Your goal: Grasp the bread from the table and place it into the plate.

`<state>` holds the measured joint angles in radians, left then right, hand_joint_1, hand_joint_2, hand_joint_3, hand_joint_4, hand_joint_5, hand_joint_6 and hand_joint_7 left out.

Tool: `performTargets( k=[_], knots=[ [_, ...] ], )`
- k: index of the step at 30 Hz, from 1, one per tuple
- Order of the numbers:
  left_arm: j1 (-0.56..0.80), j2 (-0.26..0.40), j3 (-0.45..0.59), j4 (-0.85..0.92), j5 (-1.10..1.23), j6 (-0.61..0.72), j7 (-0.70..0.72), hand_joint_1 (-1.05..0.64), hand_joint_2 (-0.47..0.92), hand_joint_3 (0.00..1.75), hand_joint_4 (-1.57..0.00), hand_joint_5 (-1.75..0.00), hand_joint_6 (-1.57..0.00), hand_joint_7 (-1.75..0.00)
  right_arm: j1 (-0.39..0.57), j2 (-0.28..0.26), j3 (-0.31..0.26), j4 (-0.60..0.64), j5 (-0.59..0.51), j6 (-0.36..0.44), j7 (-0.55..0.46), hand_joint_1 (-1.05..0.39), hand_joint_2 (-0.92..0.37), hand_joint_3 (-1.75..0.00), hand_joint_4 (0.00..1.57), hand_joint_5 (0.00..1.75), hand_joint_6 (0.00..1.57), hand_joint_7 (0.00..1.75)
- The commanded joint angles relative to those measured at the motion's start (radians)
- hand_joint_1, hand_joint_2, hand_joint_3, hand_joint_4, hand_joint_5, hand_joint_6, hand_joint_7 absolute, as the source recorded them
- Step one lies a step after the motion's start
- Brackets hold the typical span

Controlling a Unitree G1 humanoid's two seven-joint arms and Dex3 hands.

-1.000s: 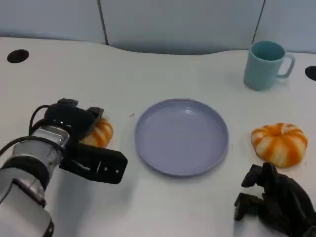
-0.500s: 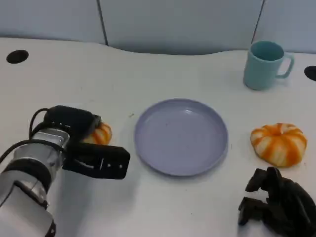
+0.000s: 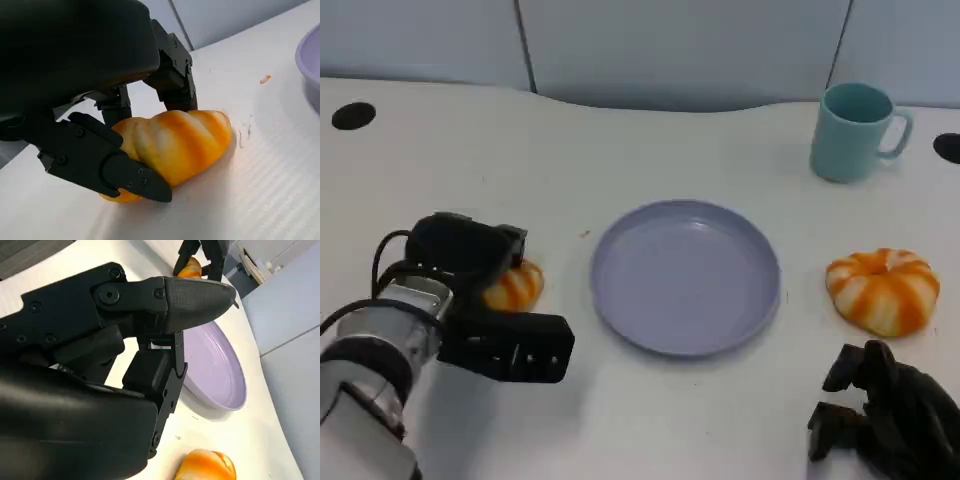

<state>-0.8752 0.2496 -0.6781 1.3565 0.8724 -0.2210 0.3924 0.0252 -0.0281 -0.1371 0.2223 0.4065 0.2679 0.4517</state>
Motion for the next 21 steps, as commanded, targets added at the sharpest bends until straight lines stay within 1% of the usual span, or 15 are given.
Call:
performTargets(
  k=[1, 3, 4, 5, 6, 7, 9, 10, 16, 17, 18, 19, 20, 21],
  knots=[
    [0.015, 0.022, 0.027, 0.002, -0.022, -0.045, 0.104, -0.24, 0.92, 0.22, -0.72, -1.75, -0.54, -1.70, 0.001, -0.007, -0.003, 0.028, -0.004, 0.007, -0.008, -0.46, -0.92, -0.42, 1.22, 1.20, 1.13, 1.09],
    [0.005, 0.023, 0.051, 0.000, -0.043, -0.060, 0.114, -0.25, 0.92, 0.27, -0.70, -1.75, -0.51, -1.72, -0.006, -0.008, -0.001, 0.037, -0.006, 0.007, -0.006, -0.47, -0.92, -0.42, 1.22, 1.20, 1.13, 1.09],
    [-0.001, 0.024, 0.060, -0.002, -0.053, -0.067, 0.122, -0.25, 0.92, 0.30, -0.71, -1.75, -0.52, -1.71, -0.009, -0.008, 0.001, 0.040, -0.009, 0.009, -0.011, -0.47, -0.92, -0.42, 1.22, 1.20, 1.13, 1.09],
    [-0.005, 0.025, 0.073, -0.005, -0.064, -0.084, 0.145, -0.24, 0.92, 0.30, -0.71, -1.75, -0.57, -1.61, -0.014, -0.007, 0.002, 0.046, -0.010, 0.008, -0.010, -0.47, -0.92, -0.41, 1.22, 1.20, 1.14, 1.09],
    [-0.009, 0.027, 0.083, -0.007, -0.071, -0.098, 0.163, -0.23, 0.92, 0.28, -0.73, -1.75, -0.60, -1.59, -0.018, -0.007, 0.002, 0.052, -0.011, 0.004, -0.010, -0.47, -0.92, -0.41, 1.22, 1.19, 1.13, 1.08],
    [-0.013, 0.028, 0.088, -0.008, -0.075, -0.107, 0.174, -0.22, 0.92, 0.27, -0.75, -1.75, -0.62, -1.60, -0.021, -0.005, 0.003, 0.059, -0.012, -0.002, -0.008, -0.47, -0.92, -0.41, 1.22, 1.19, 1.13, 1.08],
    [-0.023, 0.029, 0.095, -0.008, -0.079, -0.114, 0.191, -0.20, 0.91, 0.27, -0.75, -1.75, -0.56, -1.72, -0.029, -0.001, -0.001, 0.072, -0.006, -0.001, -0.009, -0.47, -0.92, -0.40, 1.22, 1.18, 1.14, 1.07],
    [-0.029, 0.028, 0.105, -0.008, -0.090, -0.119, 0.188, -0.19, 0.91, 0.26, -0.75, -1.75, -0.55, -1.73, -0.034, -0.001, -0.002, 0.081, -0.005, -0.005, -0.006, -0.47, -0.92, -0.39, 1.22, 1.18, 1.15, 1.06],
    [-0.049, 0.022, 0.140, -0.013, -0.120, -0.144, 0.186, -0.20, 0.91, 0.27, -0.73, -1.75, -0.54, -1.75, -0.045, -0.001, 0.004, 0.108, -0.012, -0.029, 0.008, -0.48, -0.92, -0.41, 1.23, 1.16, 1.15, 1.05],
    [-0.053, 0.021, 0.148, -0.016, -0.126, -0.158, 0.191, -0.17, 0.92, 0.29, -0.76, -1.75, -0.57, -1.75, -0.044, 0.001, 0.005, 0.108, -0.013, -0.032, 0.007, -0.47, -0.92, -0.42, 1.24, 1.16, 1.15, 1.04],
    [-0.056, 0.020, 0.153, -0.018, -0.130, -0.169, 0.193, -0.15, 0.89, 0.36, -0.78, -1.75, -0.60, -1.75, -0.043, 0.002, 0.006, 0.108, -0.013, -0.034, 0.007, -0.46, -0.92, -0.43, 1.24, 1.16, 1.15, 1.04],
    [-0.059, 0.016, 0.163, -0.022, -0.139, -0.183, 0.197, -0.14, 0.88, 0.38, -0.79, -1.75, -0.61, -1.75, -0.041, 0.002, 0.008, 0.106, -0.015, -0.037, 0.006, -0.46, -0.92, -0.43, 1.24, 1.16, 1.15, 1.04],
    [-0.061, 0.012, 0.169, -0.025, -0.144, -0.193, 0.205, -0.14, 0.81, 0.51, -0.79, -1.75, -0.62, -1.75, -0.040, 0.003, 0.007, 0.105, -0.014, -0.034, 0.002, -0.45, -0.92, -0.44, 1.24, 1.16, 1.14, 1.04],
    [-0.061, 0.005, 0.179, -0.028, -0.150, -0.209, 0.217, -0.13, 0.70, 0.66, -0.80, -1.75, -0.62, -1.75, -0.042, 0.003, 0.006, 0.106, -0.011, -0.028, 0.001, -0.45, -0.92, -0.43, 1.25, 1.16, 1.15, 1.04]
  ],
)
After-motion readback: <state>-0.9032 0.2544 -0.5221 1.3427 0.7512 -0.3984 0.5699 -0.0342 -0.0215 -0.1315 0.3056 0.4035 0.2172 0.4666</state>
